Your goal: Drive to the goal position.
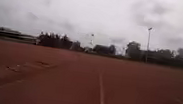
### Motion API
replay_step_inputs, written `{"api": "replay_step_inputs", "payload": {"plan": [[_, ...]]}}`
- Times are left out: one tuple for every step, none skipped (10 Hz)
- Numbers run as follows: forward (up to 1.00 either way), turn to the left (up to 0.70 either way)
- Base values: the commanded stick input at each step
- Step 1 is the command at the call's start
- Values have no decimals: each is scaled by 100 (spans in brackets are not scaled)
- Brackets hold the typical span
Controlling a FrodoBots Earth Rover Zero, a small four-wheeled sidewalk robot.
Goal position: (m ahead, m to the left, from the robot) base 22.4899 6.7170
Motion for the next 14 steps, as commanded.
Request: {"api": "replay_step_inputs", "payload": {"plan": [[50,0],[50,0],[50,0],[50,0],[50,0],[50,0],[50,0],[50,0],[50,0],[50,-43],[50,-50],[50,-50],[50,-50],[50,-50]]}}
